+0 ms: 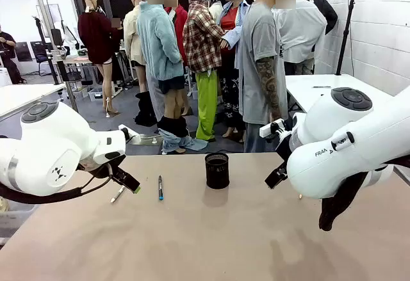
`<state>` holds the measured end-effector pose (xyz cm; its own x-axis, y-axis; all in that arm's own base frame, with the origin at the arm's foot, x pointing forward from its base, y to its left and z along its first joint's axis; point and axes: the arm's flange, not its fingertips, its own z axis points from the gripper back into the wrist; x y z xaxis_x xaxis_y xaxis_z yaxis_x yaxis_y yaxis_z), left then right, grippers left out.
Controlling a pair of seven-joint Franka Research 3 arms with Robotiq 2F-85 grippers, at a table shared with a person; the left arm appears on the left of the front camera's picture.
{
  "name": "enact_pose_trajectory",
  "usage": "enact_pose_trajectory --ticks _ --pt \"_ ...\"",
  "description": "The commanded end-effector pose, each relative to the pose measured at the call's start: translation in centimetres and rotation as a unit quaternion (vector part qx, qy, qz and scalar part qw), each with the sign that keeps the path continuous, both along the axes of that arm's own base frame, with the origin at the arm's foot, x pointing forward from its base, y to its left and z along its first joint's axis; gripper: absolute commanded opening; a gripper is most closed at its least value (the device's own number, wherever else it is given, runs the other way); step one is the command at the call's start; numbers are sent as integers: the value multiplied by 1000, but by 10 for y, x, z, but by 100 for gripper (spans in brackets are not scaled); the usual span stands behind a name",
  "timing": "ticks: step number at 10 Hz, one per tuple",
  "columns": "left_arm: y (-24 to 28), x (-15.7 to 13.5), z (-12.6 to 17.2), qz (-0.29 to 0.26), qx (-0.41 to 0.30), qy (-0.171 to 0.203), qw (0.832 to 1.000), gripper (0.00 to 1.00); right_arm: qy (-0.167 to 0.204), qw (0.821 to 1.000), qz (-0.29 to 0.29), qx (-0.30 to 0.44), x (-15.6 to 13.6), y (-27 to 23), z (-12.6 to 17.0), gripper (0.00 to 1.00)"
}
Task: Place the pens into the pen holder.
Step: Pick up a writing instrument from the table and place it into the Pen holder.
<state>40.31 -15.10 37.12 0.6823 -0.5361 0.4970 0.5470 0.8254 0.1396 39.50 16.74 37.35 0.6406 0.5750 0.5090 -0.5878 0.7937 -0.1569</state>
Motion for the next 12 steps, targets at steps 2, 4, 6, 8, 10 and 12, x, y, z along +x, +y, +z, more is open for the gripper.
enact_pose_trajectory --ticks 2,4,6,8,10,12 --pt "0 0 0 0 0 0 1000 100 0 1000 0 0 0 0 0 100" --pt "0 0 0 0 0 0 1000 100 0 1000 0 0 0 0 0 100" --pt "0 0 0 0 0 0 1000 100 0 1000 0 0 0 0 0 100" --pt "0 0 0 0 0 0 1000 100 0 1000 0 0 0 0 0 100" --pt "-1 0 0 -1 1 0 1000 100 0 1000 0 0 0 0 0 100" --pt "30 -1 49 1 32 -68 997 100 -29 999 -39 -4 -7 -24 20 100"
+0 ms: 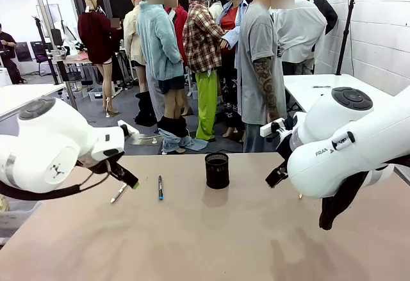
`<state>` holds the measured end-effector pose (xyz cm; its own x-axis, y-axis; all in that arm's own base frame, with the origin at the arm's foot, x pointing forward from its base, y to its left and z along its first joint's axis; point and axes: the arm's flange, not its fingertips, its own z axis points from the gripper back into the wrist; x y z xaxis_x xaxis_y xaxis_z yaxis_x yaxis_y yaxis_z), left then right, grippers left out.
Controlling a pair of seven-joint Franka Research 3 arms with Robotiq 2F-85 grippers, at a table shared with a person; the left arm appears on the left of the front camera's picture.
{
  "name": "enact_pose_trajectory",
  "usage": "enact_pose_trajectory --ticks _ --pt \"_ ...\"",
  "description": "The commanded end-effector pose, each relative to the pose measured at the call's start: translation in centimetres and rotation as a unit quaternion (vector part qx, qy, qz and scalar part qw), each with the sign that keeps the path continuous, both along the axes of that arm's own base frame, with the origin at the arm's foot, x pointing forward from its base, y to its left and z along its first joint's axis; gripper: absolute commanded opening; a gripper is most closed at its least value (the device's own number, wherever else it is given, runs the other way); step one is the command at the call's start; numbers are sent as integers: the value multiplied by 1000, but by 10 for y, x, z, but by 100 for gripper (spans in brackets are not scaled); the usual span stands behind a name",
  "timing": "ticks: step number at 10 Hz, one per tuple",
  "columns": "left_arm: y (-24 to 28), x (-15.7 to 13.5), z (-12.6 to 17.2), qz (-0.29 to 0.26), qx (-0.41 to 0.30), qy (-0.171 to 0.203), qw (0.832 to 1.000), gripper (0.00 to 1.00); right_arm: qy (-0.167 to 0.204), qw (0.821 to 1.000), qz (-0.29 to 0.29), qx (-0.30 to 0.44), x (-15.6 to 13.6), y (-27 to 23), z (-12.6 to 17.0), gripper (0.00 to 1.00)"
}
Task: Place the pens into the pen holder.
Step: Pick up a writing instrument from the table and place it into the Pen holder.
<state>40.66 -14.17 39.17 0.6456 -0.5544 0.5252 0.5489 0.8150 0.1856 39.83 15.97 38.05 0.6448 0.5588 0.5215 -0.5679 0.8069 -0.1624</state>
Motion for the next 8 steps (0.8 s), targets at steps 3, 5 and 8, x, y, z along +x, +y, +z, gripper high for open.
enact_pose_trajectory --ticks 3,5,8 --pt "102 -28 90 73 52 -90 992 100 -100 986 -132 -25 -51 -111 74 100" --pt "178 -71 110 133 36 -104 985 100 -144 962 -231 -28 -105 -183 111 100" --pt "245 -110 85 238 -18 -101 966 100 -148 944 -296 -9 -153 -224 104 100"
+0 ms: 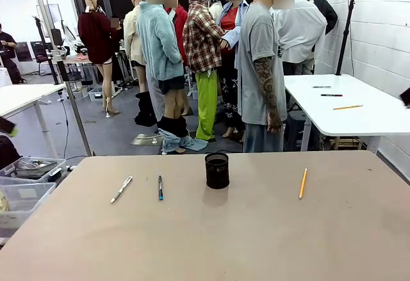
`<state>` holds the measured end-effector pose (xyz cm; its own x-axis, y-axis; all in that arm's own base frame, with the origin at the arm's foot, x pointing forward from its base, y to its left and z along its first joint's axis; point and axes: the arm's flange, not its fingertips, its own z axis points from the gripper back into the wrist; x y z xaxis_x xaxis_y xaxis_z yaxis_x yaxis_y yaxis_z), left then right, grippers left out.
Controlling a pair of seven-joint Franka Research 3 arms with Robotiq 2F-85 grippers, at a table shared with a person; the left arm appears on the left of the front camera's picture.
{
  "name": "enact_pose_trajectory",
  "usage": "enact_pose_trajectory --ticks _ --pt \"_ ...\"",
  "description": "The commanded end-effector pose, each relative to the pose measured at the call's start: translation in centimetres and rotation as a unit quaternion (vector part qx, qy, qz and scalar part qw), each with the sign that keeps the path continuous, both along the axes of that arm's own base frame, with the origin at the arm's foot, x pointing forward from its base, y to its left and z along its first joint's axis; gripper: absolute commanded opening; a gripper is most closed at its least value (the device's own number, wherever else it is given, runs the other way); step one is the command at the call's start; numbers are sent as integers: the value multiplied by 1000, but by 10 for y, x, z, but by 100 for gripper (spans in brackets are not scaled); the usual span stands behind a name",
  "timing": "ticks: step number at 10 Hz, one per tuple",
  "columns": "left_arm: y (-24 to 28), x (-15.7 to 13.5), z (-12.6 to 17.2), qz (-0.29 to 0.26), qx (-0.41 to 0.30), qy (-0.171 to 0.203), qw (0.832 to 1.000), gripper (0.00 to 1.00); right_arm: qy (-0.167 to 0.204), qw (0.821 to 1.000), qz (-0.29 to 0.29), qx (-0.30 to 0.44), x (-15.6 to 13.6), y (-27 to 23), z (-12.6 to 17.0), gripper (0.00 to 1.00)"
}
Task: Place the pens into the pen holder.
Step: Pick up a writing instrument from the table and place it into the Pen holder.
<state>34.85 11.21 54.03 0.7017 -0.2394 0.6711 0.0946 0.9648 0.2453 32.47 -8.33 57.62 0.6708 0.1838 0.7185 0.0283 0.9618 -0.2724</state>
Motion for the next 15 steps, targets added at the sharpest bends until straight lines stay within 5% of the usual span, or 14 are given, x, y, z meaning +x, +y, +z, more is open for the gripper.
enact_pose_trajectory --ticks 1,2,3,7,10,11,12,15 --pt "-2 -53 -71 11 -36 1 999 100 -5 999 -30 22 -91 12 -97 100" --pt "-2 -43 -78 19 -41 20 999 100 -7 999 -25 31 -88 13 -97 100" --pt "19 -4 -6 19 -18 3 1000 100 1 1000 -3 24 -74 25 -94 100" --pt "19 -4 -6 19 -18 3 1000 100 87 991 100 9 60 105 -101 100" --pt "19 -4 -6 19 -18 3 1000 100 165 978 129 11 131 164 -129 100" --pt "19 -4 -6 19 -18 3 1000 100 174 977 123 12 138 174 -138 100" --pt "19 -4 -6 19 -18 3 1000 100 151 979 136 8 100 158 -137 100" --pt "19 -4 -6 19 -18 3 1000 100 164 977 138 12 121 165 -143 100"
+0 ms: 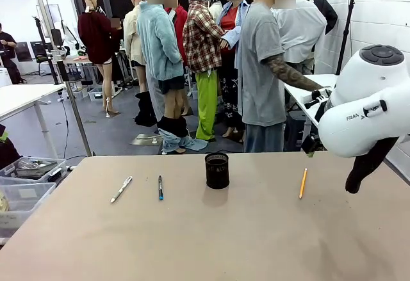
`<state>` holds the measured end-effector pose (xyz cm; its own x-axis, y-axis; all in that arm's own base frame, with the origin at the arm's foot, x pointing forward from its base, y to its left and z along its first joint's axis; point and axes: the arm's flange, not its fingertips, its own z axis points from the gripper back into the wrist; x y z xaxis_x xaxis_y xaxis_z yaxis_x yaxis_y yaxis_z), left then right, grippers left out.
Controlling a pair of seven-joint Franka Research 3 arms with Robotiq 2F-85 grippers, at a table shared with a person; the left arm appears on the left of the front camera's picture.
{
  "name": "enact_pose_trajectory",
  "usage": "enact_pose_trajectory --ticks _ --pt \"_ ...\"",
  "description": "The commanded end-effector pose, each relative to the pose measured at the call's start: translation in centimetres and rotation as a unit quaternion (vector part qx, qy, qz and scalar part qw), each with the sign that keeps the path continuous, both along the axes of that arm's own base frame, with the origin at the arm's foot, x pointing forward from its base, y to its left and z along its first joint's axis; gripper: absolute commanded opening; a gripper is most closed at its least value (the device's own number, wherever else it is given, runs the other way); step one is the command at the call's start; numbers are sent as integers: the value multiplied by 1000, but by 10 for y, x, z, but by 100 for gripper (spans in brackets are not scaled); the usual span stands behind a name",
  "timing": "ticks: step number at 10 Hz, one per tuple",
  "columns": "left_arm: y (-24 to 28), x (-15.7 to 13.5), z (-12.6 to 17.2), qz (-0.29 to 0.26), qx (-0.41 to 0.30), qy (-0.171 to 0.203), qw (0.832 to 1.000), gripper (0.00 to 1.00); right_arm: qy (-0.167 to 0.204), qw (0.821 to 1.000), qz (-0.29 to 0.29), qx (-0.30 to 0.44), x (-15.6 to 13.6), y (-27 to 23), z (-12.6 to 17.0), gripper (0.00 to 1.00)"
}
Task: Place the pens into the pen holder.
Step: Pick up a writing instrument from the table and place it into the Pen holder.
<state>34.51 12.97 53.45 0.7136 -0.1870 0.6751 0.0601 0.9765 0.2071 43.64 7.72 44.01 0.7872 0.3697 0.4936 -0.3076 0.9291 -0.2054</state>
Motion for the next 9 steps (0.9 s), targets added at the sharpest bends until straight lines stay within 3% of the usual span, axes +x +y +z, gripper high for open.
enact_pose_trajectory --ticks 1,2,5,9 --pt "2 -1 0 1 2 0 1000 100 37 999 13 7 11 1 -11 100" --pt "2 -1 0 1 2 0 1000 100 99 995 5 29 32 -8 -22 100" --pt "2 -1 0 1 2 0 1000 100 161 985 -27 64 81 -28 -38 100" --pt "2 -1 0 1 2 0 1000 100 233 970 -35 53 134 -14 -76 100"
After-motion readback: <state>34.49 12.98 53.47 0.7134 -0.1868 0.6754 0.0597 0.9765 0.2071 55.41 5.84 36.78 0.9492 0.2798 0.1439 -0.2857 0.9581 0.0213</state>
